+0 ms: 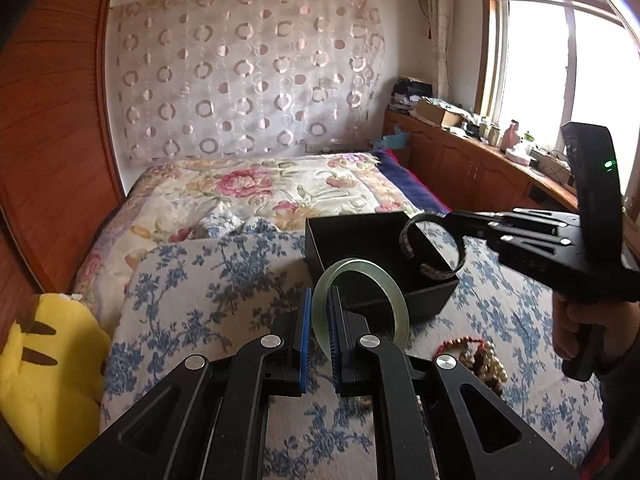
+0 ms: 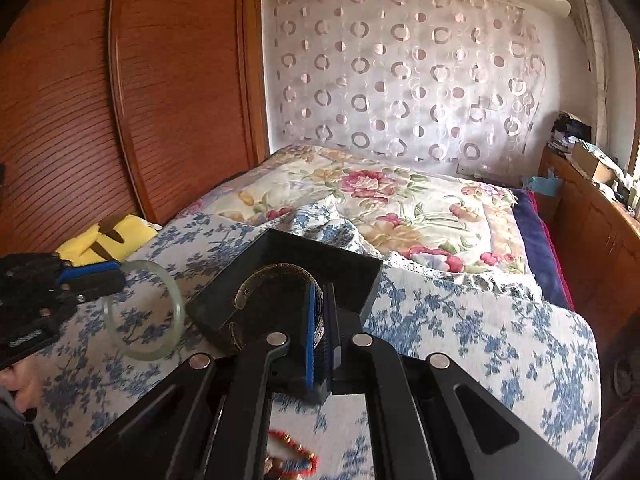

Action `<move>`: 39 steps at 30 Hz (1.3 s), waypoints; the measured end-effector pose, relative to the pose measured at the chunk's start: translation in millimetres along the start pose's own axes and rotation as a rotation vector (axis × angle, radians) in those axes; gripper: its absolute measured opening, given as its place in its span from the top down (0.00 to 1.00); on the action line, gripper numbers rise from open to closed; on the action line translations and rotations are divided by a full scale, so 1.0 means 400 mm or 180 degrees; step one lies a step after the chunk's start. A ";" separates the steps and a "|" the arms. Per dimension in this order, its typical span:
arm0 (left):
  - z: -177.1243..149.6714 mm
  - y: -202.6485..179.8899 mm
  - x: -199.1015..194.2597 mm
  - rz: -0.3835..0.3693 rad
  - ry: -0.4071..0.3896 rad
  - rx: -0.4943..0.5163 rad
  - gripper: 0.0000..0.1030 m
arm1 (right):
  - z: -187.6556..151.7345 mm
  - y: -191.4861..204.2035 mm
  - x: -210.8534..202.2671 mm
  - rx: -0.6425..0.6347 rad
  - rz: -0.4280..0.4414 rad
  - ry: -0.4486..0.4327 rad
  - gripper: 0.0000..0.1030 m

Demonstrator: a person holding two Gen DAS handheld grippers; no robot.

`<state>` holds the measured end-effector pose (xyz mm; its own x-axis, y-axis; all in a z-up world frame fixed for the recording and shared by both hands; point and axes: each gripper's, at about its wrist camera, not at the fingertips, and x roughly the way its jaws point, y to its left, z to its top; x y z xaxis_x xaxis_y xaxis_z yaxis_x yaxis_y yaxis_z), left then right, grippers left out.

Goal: Organize jewelry
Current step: 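Carry the jade bangle over the black box, lower it in, open left tool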

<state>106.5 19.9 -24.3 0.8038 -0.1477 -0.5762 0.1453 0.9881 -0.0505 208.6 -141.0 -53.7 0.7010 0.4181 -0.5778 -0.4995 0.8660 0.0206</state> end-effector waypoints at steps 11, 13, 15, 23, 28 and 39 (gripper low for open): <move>0.060 -0.004 0.053 0.0038 -0.0031 0.0058 0.93 | -0.010 0.012 0.081 -0.0051 0.0088 0.0207 0.92; 0.066 -0.012 0.072 0.0028 -0.0003 0.0076 0.93 | -0.014 0.003 0.067 -0.0018 0.0083 0.0172 0.92; 0.069 -0.021 0.088 0.0014 0.0019 0.0102 0.93 | -0.016 -0.006 0.054 0.0001 0.0062 0.0146 0.92; 0.081 -0.045 0.173 -0.0018 0.0176 0.0157 0.93 | -0.066 -0.028 -0.035 0.0028 -0.0005 0.0032 0.92; 0.084 -0.054 0.221 -0.0061 0.0303 0.0142 0.93 | -0.094 -0.031 -0.061 -0.0002 0.0028 0.0030 0.92; 0.081 -0.076 0.287 -0.0038 0.0512 0.0212 0.92 | -0.129 -0.046 -0.095 0.0059 0.0033 0.0023 0.92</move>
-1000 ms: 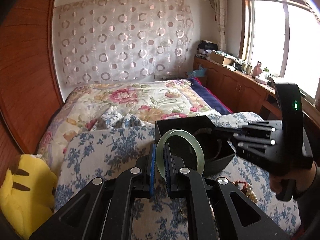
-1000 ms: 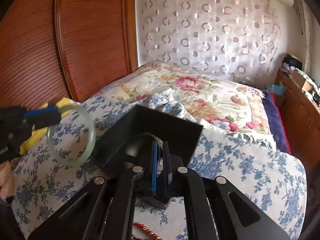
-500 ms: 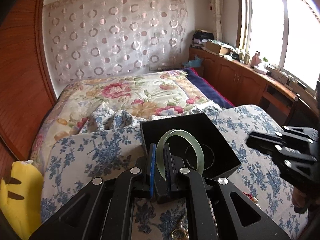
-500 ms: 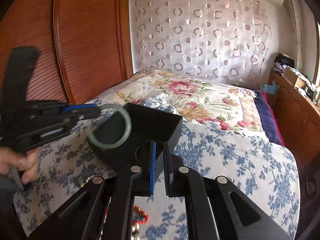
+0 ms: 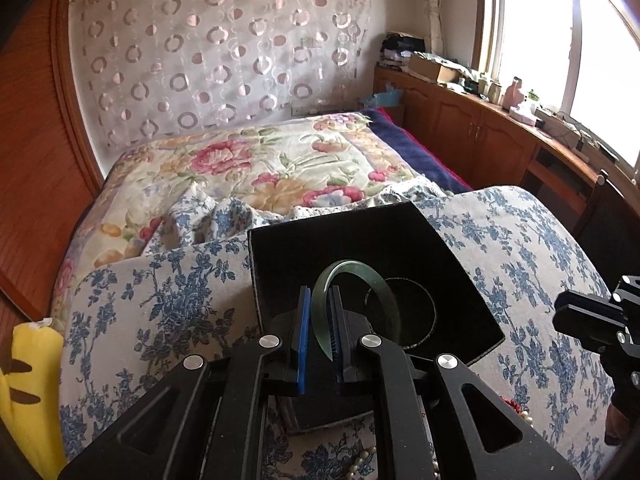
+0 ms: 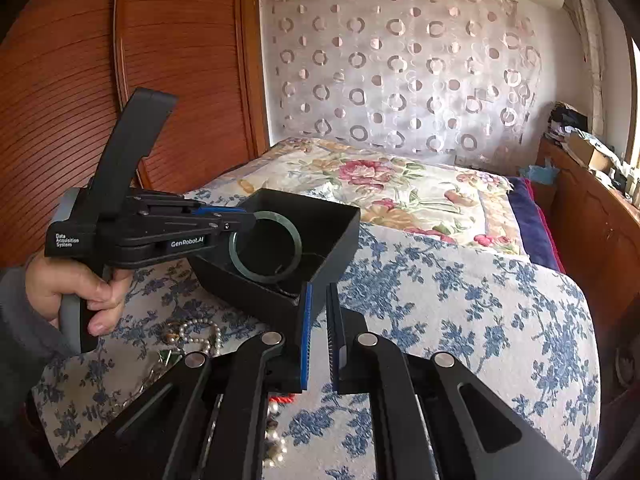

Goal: Organize jewelry
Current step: 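Carry the jade bangle over the black box, lower it in, open left tool, then grasp the long pearl necklace with the left tool while the right tool grasps another part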

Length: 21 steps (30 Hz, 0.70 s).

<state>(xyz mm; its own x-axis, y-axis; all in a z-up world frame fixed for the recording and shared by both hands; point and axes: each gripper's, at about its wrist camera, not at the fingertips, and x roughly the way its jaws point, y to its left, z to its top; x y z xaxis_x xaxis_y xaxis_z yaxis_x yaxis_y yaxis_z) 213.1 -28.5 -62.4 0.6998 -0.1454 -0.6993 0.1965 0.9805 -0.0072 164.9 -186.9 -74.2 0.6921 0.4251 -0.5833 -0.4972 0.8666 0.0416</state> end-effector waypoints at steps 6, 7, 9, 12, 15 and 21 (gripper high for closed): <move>-0.012 -0.004 -0.042 -0.0010 -0.0069 0.0023 0.83 | -0.021 -0.007 -0.021 0.0042 0.0014 0.0014 0.92; -0.016 -0.005 -0.051 -0.0014 -0.0084 0.0025 0.79 | -0.026 -0.007 -0.025 0.0048 0.0025 0.0016 0.92; -0.031 -0.011 -0.075 -0.0037 -0.0113 0.0047 0.79 | -0.037 -0.007 -0.033 0.0050 0.0051 0.0018 0.92; -0.060 -0.022 -0.107 -0.0093 -0.0132 0.0080 0.78 | -0.054 0.002 -0.042 0.0065 0.0094 0.0047 0.92; -0.088 -0.028 -0.137 -0.0100 -0.0158 0.0116 0.77 | -0.077 0.015 -0.051 0.0055 0.0132 0.0076 0.92; -0.136 -0.031 -0.179 -0.0170 -0.0178 0.0084 0.71 | -0.108 0.051 -0.060 0.0029 0.0213 0.0153 0.74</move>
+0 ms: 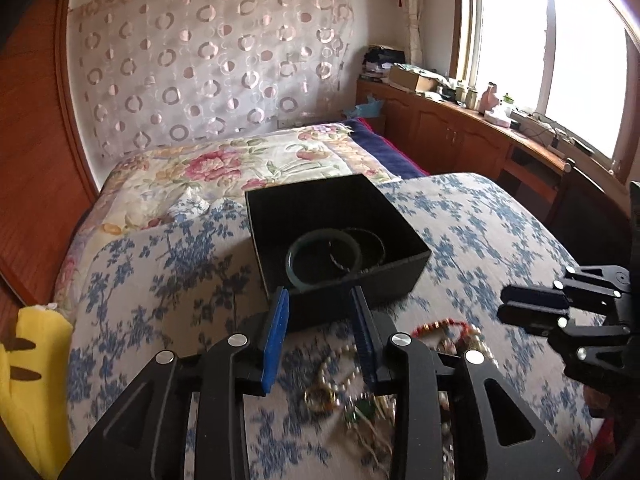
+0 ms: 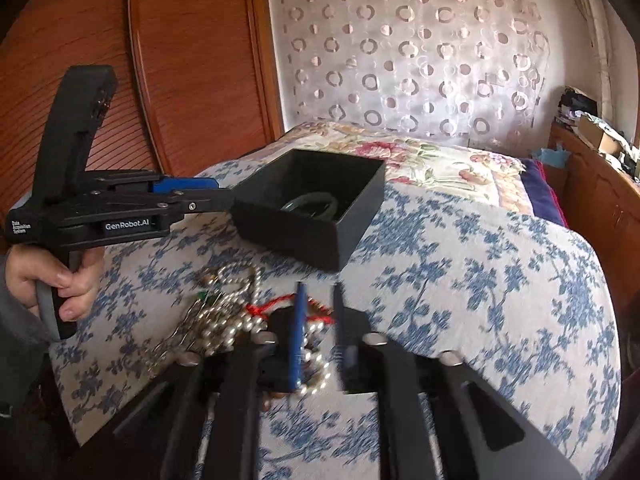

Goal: Organize jewelry
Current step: 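Grasp the long pearl necklace with the left tool while the right tool grasps another part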

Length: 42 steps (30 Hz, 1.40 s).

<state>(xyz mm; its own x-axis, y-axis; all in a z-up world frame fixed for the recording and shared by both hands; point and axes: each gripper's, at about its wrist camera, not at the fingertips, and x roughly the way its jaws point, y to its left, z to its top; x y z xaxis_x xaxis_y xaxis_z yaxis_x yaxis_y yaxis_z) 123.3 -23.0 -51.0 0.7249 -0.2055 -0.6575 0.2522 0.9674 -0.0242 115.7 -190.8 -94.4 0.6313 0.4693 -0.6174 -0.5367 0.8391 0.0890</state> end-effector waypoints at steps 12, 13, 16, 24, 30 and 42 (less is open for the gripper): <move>-0.072 0.032 -0.020 0.0014 0.0098 -0.0104 0.71 | -0.045 0.030 0.052 -0.0033 0.0083 0.0358 0.74; -0.075 0.034 -0.019 0.0007 0.0107 -0.0114 0.71 | -0.046 0.031 0.056 -0.0042 0.0072 0.0375 0.74; -0.084 0.034 -0.012 0.0001 0.0135 -0.0121 0.71 | -0.047 0.029 0.066 -0.0027 0.0064 0.0400 0.74; -0.094 0.027 0.020 -0.0019 0.0253 -0.0076 0.71 | -0.037 0.020 0.052 -0.0048 0.0103 0.0338 0.92; -0.091 0.028 0.061 -0.0030 0.0383 -0.0028 0.71 | -0.019 0.001 0.002 -0.0051 0.0002 0.0170 0.92; -0.066 0.028 0.129 -0.0147 0.0641 0.0095 0.71 | 0.026 -0.030 -0.079 -0.0047 -0.0134 -0.0104 0.92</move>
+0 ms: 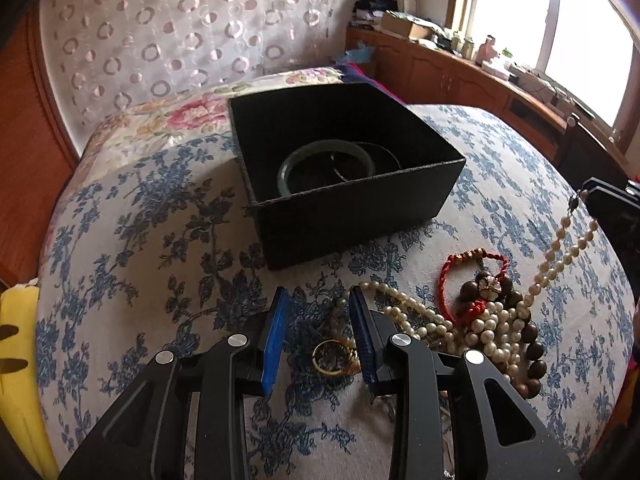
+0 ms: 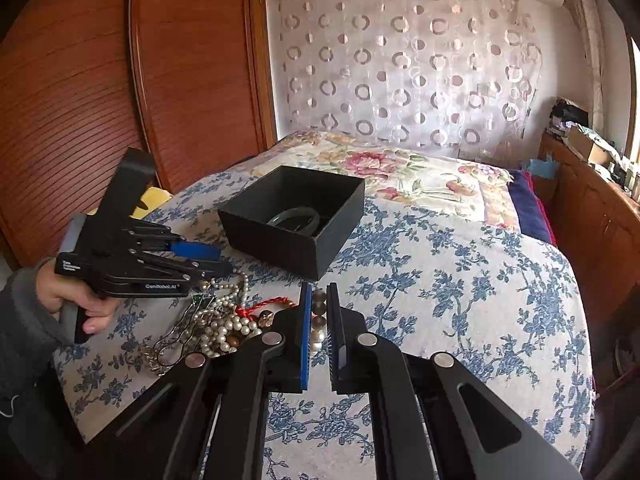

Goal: Organize jewelry
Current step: 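Grasp the long pearl necklace with the left tool while the right tool grasps another part, then lift the pearl necklace with both tools and carry it above the black box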

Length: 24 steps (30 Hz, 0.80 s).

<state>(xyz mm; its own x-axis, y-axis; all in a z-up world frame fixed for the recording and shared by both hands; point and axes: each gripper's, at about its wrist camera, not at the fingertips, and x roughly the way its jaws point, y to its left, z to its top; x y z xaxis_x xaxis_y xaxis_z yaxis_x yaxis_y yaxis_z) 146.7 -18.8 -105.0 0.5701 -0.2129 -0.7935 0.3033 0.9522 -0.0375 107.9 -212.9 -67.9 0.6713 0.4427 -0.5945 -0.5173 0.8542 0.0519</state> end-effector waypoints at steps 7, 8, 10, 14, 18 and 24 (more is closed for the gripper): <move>0.012 -0.024 0.013 0.0065 0.0009 0.0166 0.91 | 0.001 -0.004 -0.007 0.0003 -0.0004 -0.0015 0.92; 0.012 -0.031 0.012 0.0032 0.0014 0.0191 0.96 | 0.002 -0.004 -0.007 0.0004 -0.0005 -0.0020 0.92; 0.012 -0.038 0.006 0.0087 0.0003 0.0224 0.96 | 0.006 -0.005 -0.015 0.0004 -0.0006 -0.0045 0.92; 0.014 -0.033 -0.049 0.0042 -0.0180 0.0134 0.96 | 0.021 0.004 -0.037 -0.0032 -0.0011 -0.0115 0.92; 0.035 -0.030 -0.131 0.0021 -0.0432 0.0051 0.96 | 0.049 0.012 -0.071 -0.0063 -0.0021 -0.0228 0.92; 0.073 -0.030 -0.244 0.0015 -0.0776 0.0008 0.96 | 0.102 0.033 -0.112 -0.0144 -0.0038 -0.0381 0.92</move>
<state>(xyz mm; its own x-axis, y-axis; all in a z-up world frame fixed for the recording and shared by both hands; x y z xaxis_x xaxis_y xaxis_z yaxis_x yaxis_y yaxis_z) 109.8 -15.9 -9.3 0.7388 -0.2553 -0.6236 0.3019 0.9528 -0.0324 93.0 -210.3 -7.9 0.7347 0.4643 -0.4947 -0.5306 0.8476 0.0076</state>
